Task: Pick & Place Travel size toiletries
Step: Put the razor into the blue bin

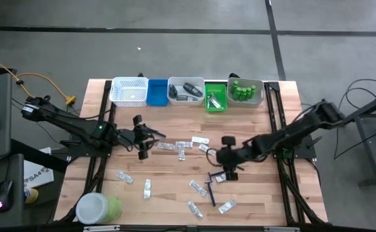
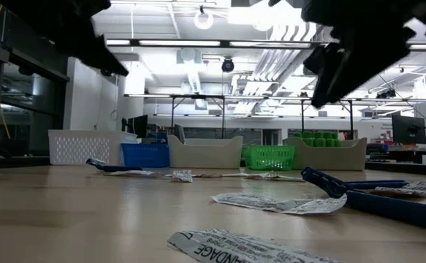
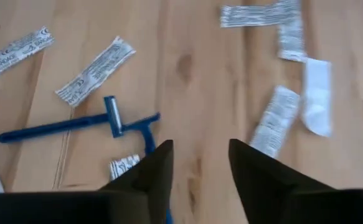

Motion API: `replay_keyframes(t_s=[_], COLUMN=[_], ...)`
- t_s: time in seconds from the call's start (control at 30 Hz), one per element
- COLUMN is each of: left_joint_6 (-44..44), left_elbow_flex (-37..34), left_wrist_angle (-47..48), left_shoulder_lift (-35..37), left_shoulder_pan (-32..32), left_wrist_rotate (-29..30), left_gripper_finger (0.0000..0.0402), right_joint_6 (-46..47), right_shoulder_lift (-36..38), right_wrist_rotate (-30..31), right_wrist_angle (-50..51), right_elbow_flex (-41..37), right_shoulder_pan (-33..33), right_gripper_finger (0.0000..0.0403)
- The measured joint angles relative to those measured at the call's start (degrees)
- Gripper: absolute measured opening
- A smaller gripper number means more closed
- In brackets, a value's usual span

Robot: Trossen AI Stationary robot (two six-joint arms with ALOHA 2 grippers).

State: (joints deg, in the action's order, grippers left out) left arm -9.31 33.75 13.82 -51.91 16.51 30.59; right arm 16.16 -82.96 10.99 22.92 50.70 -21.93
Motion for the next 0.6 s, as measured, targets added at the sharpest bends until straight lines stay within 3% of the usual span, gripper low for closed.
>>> replay_keyframes(t_s=[0.23,0.6], left_joint_6=[-0.1,0.0], left_elbow_flex=[0.0,0.0], left_wrist_angle=[0.1,0.1], left_shoulder_lift=[-0.1,-0.1], left_shoulder_pan=[0.1,0.1], left_wrist_rotate=[-2.2,-2.8], left_gripper_finger=[0.0173,0.0173], right_joint_6=[-1.0,-1.0], right_shoulder_lift=[-9.6,-16.5], right_wrist_rotate=[-2.6,-2.2], right_wrist_angle=[-7.4,-10.2], right_elbow_flex=[0.0,0.0], right_shoulder_pan=[-2.3,-3.2], right_gripper_finger=[0.0194,0.0176])
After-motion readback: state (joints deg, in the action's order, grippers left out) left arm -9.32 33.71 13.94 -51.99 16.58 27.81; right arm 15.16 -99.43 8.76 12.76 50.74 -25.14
